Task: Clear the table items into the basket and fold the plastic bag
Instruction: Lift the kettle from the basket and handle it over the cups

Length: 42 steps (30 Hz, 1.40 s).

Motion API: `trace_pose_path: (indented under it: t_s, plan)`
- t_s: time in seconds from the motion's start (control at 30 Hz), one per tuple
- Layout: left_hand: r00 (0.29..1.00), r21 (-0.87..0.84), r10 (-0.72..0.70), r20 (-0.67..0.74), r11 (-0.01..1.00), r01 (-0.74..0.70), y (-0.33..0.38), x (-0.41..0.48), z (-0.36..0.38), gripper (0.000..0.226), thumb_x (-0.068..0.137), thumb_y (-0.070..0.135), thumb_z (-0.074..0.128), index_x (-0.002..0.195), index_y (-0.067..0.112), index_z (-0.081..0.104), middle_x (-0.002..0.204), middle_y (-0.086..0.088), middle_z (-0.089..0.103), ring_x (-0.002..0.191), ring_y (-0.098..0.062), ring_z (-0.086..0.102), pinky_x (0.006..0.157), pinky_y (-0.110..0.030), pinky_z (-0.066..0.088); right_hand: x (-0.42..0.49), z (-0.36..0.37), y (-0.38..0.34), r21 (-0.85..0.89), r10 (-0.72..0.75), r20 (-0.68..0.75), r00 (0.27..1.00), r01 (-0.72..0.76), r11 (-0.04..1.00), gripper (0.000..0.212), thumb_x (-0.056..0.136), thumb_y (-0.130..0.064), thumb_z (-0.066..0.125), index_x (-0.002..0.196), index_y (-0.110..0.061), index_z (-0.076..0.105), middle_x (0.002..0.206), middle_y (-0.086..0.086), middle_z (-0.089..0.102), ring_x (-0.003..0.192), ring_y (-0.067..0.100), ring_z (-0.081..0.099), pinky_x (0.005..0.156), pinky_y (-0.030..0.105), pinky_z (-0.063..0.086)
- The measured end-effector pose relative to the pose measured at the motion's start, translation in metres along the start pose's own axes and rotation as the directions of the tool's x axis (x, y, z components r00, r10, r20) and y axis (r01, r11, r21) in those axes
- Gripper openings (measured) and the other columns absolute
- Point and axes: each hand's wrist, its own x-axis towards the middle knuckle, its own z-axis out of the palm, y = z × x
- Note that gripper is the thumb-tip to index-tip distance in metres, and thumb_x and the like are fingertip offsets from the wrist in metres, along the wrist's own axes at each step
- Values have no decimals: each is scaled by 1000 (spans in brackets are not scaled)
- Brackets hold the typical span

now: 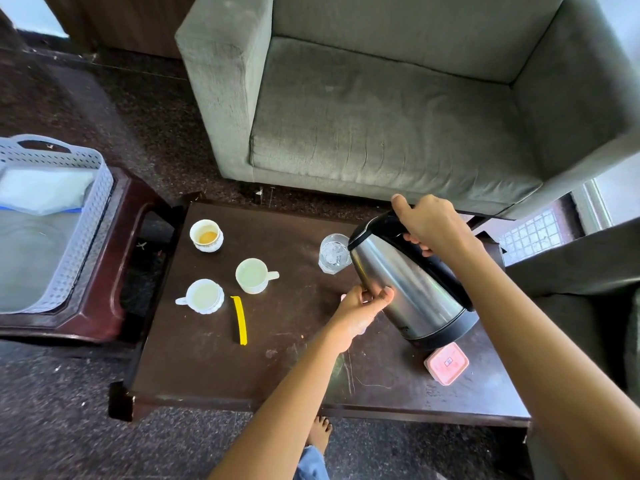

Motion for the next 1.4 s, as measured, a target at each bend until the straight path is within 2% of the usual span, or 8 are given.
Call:
trace_pose_path:
  t_s: [0.3, 0.57, 0.77, 0.9, 0.97, 1.13, 1.3, 1.4]
  plan:
    - [1000, -15, 10, -18, 1000, -10, -6, 3, -4, 31, 79, 45, 70, 86, 22, 51, 59, 15, 47, 48, -6, 37, 59, -30, 32, -1, 12, 13, 58, 6, -27, 1000, -4, 998, 67, 91, -52, 35, 57, -1, 62, 60, 8, 69, 50, 33, 64, 69, 44, 60]
    - [999, -128, 39, -23, 991, -42, -18, 7, -10, 34, 85, 21, 70, 106, 3, 49, 56, 11, 52, 42, -13, 27, 57, -38, 13, -12, 26, 29, 181, 26, -61, 998, -14, 983, 66, 92, -53, 35, 59, -3, 62, 58, 5, 68, 39, 27, 56, 57, 34, 56]
    - [994, -154, 27, -107, 987, -44, -19, 5, -12, 45, 82, 11, 73, 120, 7, 50, 92, 0, 62, 62, -13, 48, 64, -32, 40, -29, 36, 45, 352, 62, -126, 990, -13, 936, 68, 92, -54, 35, 60, 0, 63, 55, 4, 67, 48, 30, 61, 63, 44, 58]
    - [981, -170, 81, -175, 979, -111, -22, 3, -17, 72, 66, 11, 83, 128, 9, 47, 115, 0, 63, 99, -9, 62, 56, -10, 50, -43, 42, 56, 486, 132, -186, 974, -26, 874, 69, 94, -55, 30, 56, -6, 60, 53, 5, 64, 53, 27, 59, 69, 47, 57]
    - [971, -141, 130, -200, 977, -160, -22, 1, -20, 77, 64, 11, 85, 131, 10, 47, 123, -1, 61, 113, -14, 59, 71, -12, 51, -52, 45, 61, 536, 163, -222, 961, -19, 844, 72, 96, -54, 27, 56, -4, 60, 52, 5, 62, 56, 28, 59, 72, 45, 56]
    - [912, -69, 264, -315, 952, -299, -13, -18, -30, 69, 67, 10, 84, 126, 15, 49, 118, 7, 59, 107, -4, 56, 92, -19, 44, -75, 53, 57, 615, 196, -315, 929, 42, 787, 77, 100, -50, 22, 55, -2, 60, 49, 10, 57, 47, 24, 55, 58, 27, 48]
    - [786, -124, 277, -552, 905, -406, 1, -49, -64, 43, 84, 20, 70, 123, 13, 51, 120, -5, 60, 103, -8, 60, 86, -17, 48, -86, 61, 33, 726, 193, -344, 919, 130, 675, 76, 97, -55, 24, 48, -6, 54, 39, 4, 51, 42, 22, 48, 61, 42, 50]
    - [681, -121, 250, -688, 886, -447, 4, -74, -94, 29, 91, 22, 59, 118, 12, 55, 111, -1, 64, 100, -7, 61, 92, -26, 49, -97, 63, 1, 774, 177, -363, 915, 190, 604, 72, 99, -49, 26, 41, -14, 50, 38, 3, 49, 39, 19, 46, 57, 38, 46]
